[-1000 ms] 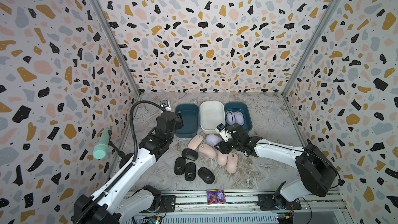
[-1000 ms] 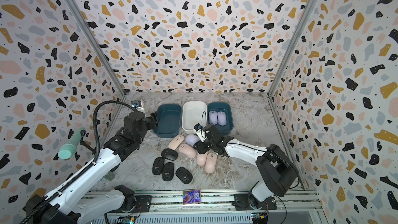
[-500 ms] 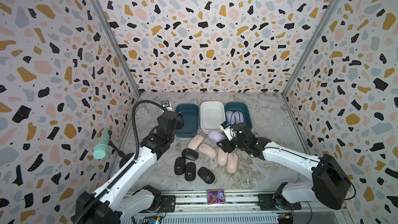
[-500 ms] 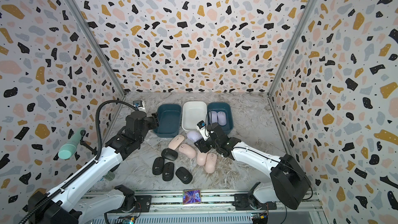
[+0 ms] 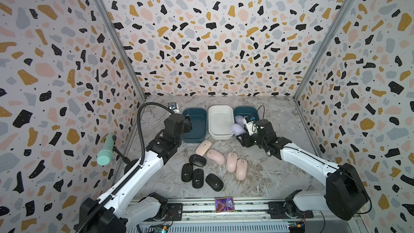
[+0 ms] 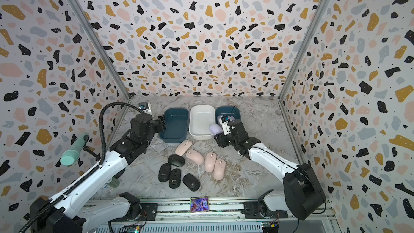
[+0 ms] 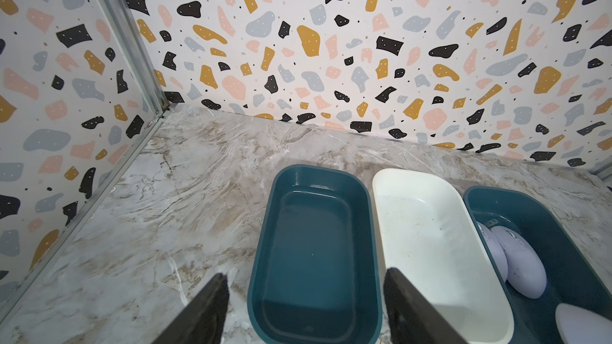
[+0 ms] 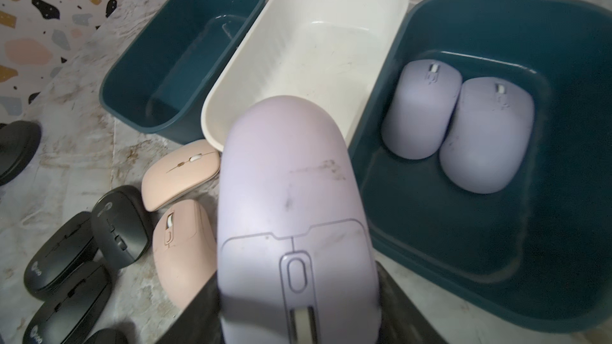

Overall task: Place the mice by color into the storage box
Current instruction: Place the mouse in the storage box.

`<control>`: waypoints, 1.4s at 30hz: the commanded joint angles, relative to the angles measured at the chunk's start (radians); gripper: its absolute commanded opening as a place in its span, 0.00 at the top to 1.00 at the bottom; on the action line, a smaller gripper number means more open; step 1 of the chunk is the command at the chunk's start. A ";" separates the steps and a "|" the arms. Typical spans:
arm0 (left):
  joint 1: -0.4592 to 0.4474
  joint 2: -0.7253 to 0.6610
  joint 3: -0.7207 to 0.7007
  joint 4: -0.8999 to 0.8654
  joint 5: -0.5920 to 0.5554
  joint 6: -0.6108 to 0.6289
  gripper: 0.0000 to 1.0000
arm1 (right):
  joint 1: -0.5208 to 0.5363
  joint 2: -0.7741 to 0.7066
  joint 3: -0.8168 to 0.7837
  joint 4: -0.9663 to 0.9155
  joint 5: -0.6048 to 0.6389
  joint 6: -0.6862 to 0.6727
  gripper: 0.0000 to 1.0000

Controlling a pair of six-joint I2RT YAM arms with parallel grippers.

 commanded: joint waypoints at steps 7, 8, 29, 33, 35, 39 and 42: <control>-0.006 0.028 0.032 0.038 0.043 -0.013 0.27 | -0.122 0.106 0.134 0.024 0.008 0.015 0.45; -0.006 0.034 0.036 0.039 0.045 -0.014 0.27 | -0.134 0.126 0.146 0.022 0.015 0.015 0.45; -0.006 0.076 0.053 0.050 0.042 0.007 0.27 | -0.189 0.445 0.335 0.002 0.170 0.020 0.45; -0.006 0.076 0.050 0.050 0.038 0.012 0.27 | -0.189 0.479 0.353 -0.003 0.179 0.026 0.45; -0.006 0.073 0.048 0.051 0.032 0.015 0.27 | -0.189 0.494 0.364 -0.005 0.180 0.026 0.45; -0.006 0.076 0.042 0.051 0.029 0.018 0.27 | -0.189 0.510 0.374 -0.006 0.181 0.028 0.45; -0.006 0.080 0.041 0.052 0.026 0.020 0.27 | -0.189 0.516 0.377 -0.005 0.183 0.029 0.45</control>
